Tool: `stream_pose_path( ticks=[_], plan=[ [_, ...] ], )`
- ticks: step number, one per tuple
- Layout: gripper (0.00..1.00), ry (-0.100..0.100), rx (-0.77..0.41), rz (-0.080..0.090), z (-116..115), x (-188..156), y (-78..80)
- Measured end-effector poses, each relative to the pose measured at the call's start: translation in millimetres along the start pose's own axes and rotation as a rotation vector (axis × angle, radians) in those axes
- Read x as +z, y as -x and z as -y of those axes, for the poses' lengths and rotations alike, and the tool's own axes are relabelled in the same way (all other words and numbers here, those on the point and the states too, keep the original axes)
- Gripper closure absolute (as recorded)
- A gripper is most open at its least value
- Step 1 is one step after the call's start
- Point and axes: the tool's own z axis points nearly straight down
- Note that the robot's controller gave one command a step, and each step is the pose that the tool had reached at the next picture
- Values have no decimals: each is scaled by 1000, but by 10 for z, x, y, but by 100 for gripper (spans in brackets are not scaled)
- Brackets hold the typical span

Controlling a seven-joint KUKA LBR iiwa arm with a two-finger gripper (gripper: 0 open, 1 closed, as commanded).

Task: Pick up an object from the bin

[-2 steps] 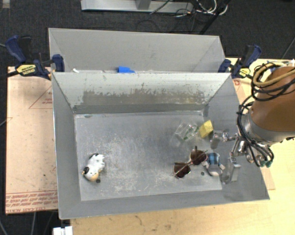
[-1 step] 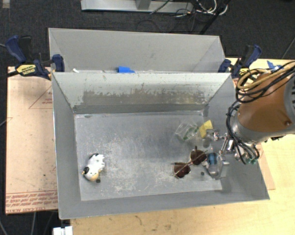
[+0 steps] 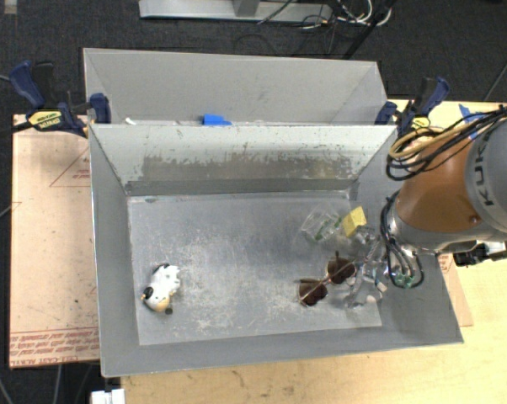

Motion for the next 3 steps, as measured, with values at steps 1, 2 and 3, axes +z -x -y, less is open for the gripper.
stream_pose_path(
  ticks=[1, 2, 3],
  plan=[
    [0, -1, 6, 2, 2, 57, 112],
    [0, -1, -239, 3, 20, 75, 154],
    [100, -1, 4, 3, -6, 63, 113]
  ],
)
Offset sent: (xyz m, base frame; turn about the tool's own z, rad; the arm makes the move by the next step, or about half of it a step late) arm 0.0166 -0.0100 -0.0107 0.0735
